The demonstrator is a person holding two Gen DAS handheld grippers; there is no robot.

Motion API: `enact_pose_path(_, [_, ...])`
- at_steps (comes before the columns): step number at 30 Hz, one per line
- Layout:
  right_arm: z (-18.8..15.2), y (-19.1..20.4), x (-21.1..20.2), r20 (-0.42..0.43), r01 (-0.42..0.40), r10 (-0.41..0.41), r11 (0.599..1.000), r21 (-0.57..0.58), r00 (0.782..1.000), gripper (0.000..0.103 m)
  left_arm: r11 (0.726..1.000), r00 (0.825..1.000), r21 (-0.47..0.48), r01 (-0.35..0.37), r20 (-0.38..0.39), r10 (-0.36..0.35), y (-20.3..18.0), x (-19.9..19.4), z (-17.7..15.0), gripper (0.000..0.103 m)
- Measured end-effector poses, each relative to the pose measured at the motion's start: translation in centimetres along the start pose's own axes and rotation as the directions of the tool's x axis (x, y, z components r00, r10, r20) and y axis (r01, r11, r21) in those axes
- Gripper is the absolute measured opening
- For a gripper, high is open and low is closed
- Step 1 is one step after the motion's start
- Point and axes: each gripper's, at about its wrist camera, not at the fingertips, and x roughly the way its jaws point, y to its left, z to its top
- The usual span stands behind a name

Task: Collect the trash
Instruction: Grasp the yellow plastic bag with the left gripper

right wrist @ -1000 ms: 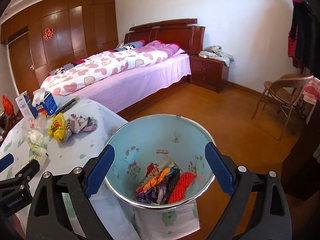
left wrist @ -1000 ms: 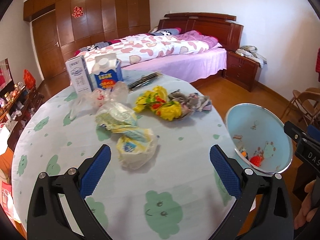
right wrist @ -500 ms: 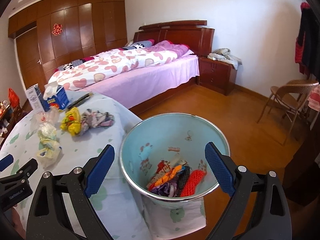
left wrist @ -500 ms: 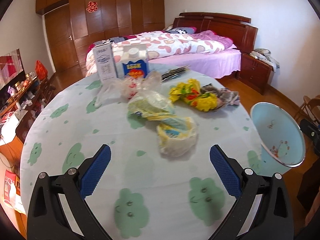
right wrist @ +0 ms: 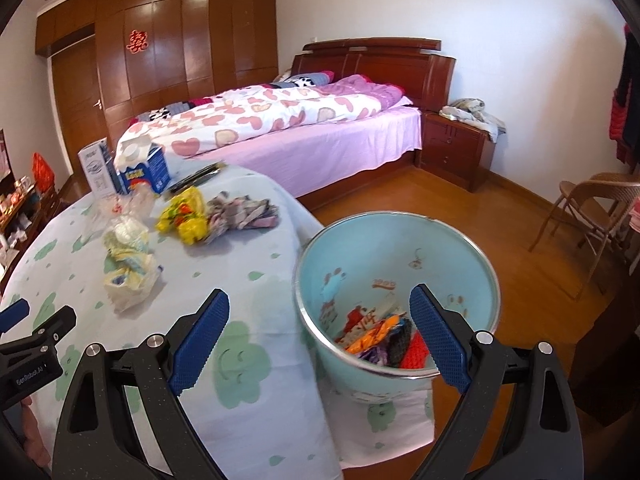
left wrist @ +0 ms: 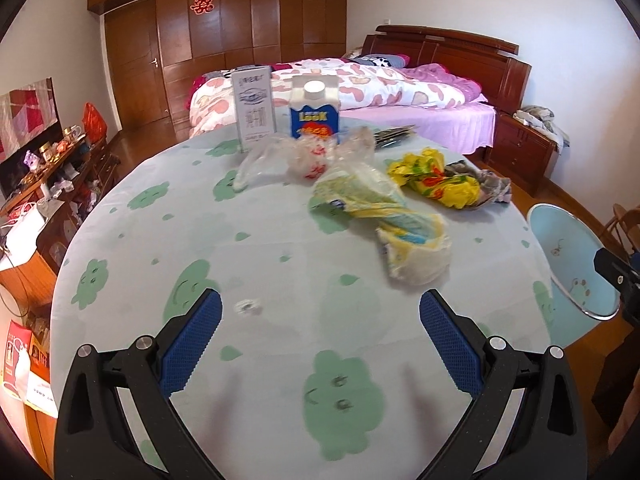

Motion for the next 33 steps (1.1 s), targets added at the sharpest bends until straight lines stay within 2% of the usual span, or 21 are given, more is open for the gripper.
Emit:
enact_pose_path(13, [-1.5,2.2,1.3,-0.017,-0.07,0.069,0.996,-0.05,0.997,0.087,0.999,0.999,-0.045,0.02,-0.031,-0.021,2.1,1.5,-0.4,0.097])
enact_pose_path(15, [-1.6,2.4,1.6,-0.022,-0.076,0.075,0.996,-0.054,0.997,0.079,0.999,0.999,-0.045,0.03,-0.031,-0.031,2.1,1.6,-0.1,0.097])
enact_pose_path(22, [-0.6,2.0,3.2,-0.042,-0.102,0.101,0.994,-0.034,0.994,0.064,0.995,0.997,-0.077,0.059,-0.051,-0.063,2.4,3.2,1.9,0.097])
enact_pose_path(27, [1.6,1.9,4.9,-0.018,-0.088,0.087,0.996,-0.026,0.996,0.062,0.988,0.99,-0.114,0.106,-0.078,-0.115,0.8,5.6,4.4,0.096])
enact_pose_path(30, [2.9,2.1,5.7,-0.003,-0.084,0.084,0.996,-0.031,0.996,0.062,0.986,0.99,-0.133,0.102,-0.086,-0.114,-0.8,7.3,6.0,0.096])
enact_pose_path(33, [3.7,2.4,6.6,0.0,-0.077,0.077,0.997,-0.033,0.997,0.062,0.983,0.984,-0.149,0.108,-0.128,-0.128,-2.2,9.5,7.0,0.092])
